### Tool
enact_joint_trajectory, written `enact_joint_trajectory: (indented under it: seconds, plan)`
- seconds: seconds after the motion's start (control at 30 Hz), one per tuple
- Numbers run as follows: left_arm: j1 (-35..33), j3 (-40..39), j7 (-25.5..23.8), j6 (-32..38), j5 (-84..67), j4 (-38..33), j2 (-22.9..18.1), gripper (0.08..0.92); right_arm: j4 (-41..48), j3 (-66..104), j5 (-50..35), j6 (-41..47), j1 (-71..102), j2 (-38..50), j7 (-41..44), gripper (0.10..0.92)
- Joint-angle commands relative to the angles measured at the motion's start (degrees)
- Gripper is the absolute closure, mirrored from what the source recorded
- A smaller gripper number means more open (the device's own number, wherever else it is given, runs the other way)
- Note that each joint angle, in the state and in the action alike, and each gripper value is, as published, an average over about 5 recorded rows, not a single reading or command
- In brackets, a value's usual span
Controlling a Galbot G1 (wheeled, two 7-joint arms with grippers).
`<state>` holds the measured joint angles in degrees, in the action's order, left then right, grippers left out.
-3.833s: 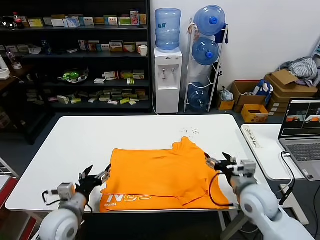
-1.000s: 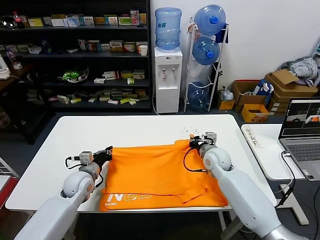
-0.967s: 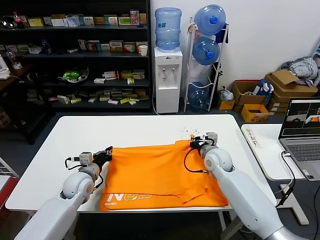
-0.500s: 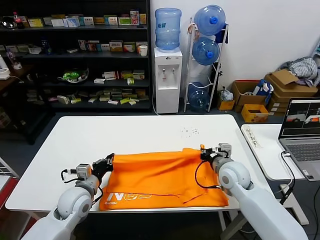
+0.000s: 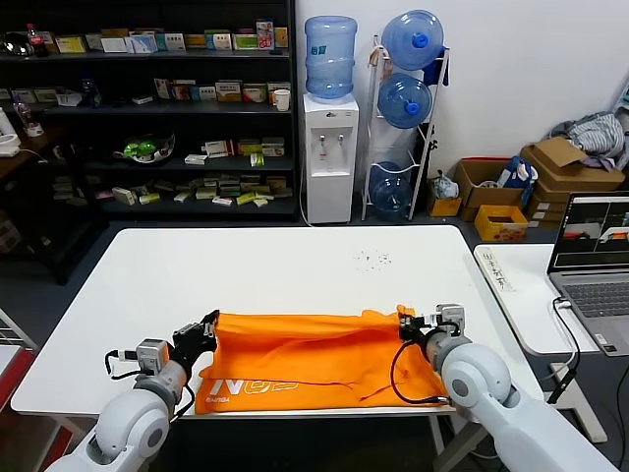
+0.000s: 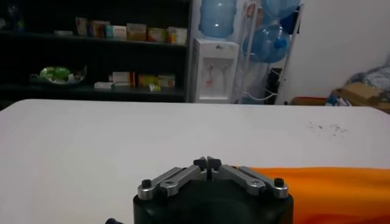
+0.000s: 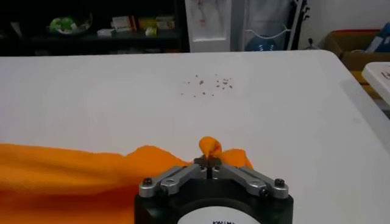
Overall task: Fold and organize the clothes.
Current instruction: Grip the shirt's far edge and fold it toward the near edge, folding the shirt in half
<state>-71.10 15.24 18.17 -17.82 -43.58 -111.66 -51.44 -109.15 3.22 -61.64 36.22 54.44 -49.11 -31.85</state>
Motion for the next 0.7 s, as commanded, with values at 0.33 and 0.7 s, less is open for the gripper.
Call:
enact_joint_trajectory:
  seconds: [0.33,0.7]
  plan:
    - [-6.4,2.1,1.0,0.2,2.0,-4.5,0.1,0.908,-7.7,2.3,-1.1,0.7,6.6,3.0,-1.8,0.9]
    - [-12.7,4.7,1.0,-1.2,4.1,-7.5,-0.4,0.833,-9.7,4.9,-0.8,2.7,10.3,3.8,-1.2,0.783]
